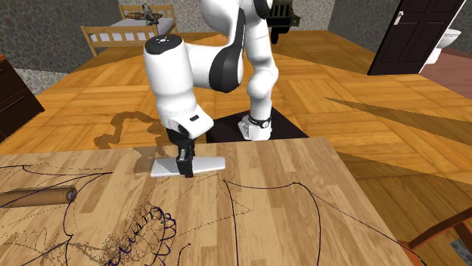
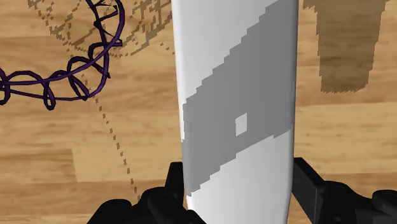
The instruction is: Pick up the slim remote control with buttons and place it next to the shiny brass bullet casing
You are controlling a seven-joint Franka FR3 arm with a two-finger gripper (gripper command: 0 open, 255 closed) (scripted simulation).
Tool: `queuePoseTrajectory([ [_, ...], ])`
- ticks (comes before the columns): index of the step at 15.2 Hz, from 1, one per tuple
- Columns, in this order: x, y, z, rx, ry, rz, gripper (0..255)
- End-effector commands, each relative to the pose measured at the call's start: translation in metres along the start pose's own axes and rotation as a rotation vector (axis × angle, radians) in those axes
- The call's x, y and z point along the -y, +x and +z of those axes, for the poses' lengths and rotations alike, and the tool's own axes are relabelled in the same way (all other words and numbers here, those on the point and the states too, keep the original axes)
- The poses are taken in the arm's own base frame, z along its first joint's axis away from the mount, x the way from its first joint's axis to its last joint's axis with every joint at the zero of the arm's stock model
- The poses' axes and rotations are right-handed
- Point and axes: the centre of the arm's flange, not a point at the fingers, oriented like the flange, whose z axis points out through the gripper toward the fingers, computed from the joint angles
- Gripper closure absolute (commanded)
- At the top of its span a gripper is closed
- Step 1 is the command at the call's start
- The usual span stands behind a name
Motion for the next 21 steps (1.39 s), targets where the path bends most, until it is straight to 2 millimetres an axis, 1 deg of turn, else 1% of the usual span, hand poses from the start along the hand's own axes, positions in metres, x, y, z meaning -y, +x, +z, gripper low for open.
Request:
queuePoseTrajectory([
  [1, -0.002, -0.025, -0.001, 0.002, 0.000, -0.001, 255],
  [18, 0.001, -0.249, -0.001, 0.002, 0.000, -0.001, 255],
  [19, 0.001, -0.257, -0.001, 0.002, 0.000, -0.001, 255],
  [21, 0.001, -0.257, 0.010, 0.002, 0.000, -0.001, 255],
])
